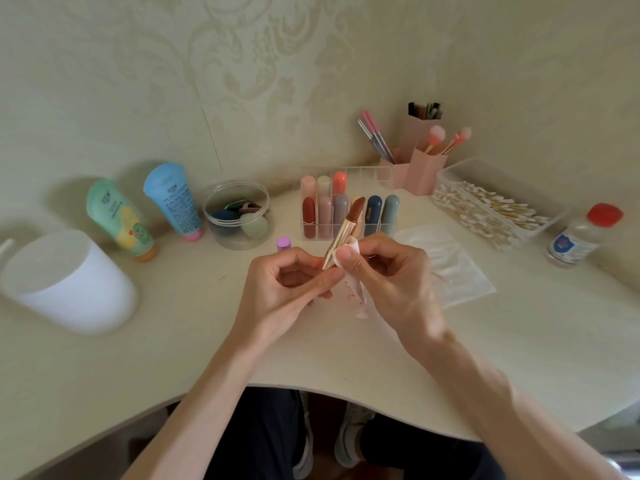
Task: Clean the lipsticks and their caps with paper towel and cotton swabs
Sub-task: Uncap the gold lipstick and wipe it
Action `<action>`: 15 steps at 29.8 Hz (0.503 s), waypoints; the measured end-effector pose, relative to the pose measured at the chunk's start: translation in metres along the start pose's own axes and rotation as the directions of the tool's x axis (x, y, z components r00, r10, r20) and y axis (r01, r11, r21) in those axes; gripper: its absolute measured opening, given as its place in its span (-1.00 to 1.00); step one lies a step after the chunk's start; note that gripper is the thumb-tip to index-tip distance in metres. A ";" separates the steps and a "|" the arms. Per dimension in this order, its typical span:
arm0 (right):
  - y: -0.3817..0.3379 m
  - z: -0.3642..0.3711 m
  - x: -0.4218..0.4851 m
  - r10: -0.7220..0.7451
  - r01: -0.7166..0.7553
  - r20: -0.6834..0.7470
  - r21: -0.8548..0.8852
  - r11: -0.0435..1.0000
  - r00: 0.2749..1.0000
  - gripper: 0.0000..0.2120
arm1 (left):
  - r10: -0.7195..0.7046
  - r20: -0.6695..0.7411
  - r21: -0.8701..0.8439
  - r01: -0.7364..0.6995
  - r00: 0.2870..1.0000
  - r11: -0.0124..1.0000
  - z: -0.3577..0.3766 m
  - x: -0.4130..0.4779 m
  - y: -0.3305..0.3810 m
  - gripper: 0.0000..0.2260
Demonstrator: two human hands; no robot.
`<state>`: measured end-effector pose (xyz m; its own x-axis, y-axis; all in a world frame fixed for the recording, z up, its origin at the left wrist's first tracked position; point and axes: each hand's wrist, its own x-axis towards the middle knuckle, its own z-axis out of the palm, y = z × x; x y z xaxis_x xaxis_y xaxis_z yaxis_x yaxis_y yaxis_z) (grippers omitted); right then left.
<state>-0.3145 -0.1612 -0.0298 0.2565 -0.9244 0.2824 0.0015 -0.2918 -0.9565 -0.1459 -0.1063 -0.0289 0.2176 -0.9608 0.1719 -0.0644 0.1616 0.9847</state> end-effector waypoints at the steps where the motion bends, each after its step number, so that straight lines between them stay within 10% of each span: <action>1: 0.000 -0.001 0.000 -0.008 0.008 -0.014 -0.008 1.000 1.000 -0.85 | -0.001 -0.005 0.000 0.001 1.000 1.000 0.000 0.000 0.000 -0.82; 15: -0.005 -0.017 0.008 0.216 -0.228 -0.228 -0.030 0.973 0.950 -0.87 | 0.035 0.059 -0.008 -0.034 0.998 0.999 0.003 0.011 -0.007 -0.83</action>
<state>-0.3290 -0.1716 -0.0209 0.0240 -0.9966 0.0785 -0.0856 -0.0803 -0.9931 -0.1459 -0.1186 -0.0337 0.1569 -0.9663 0.2040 -0.0641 0.1961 0.9785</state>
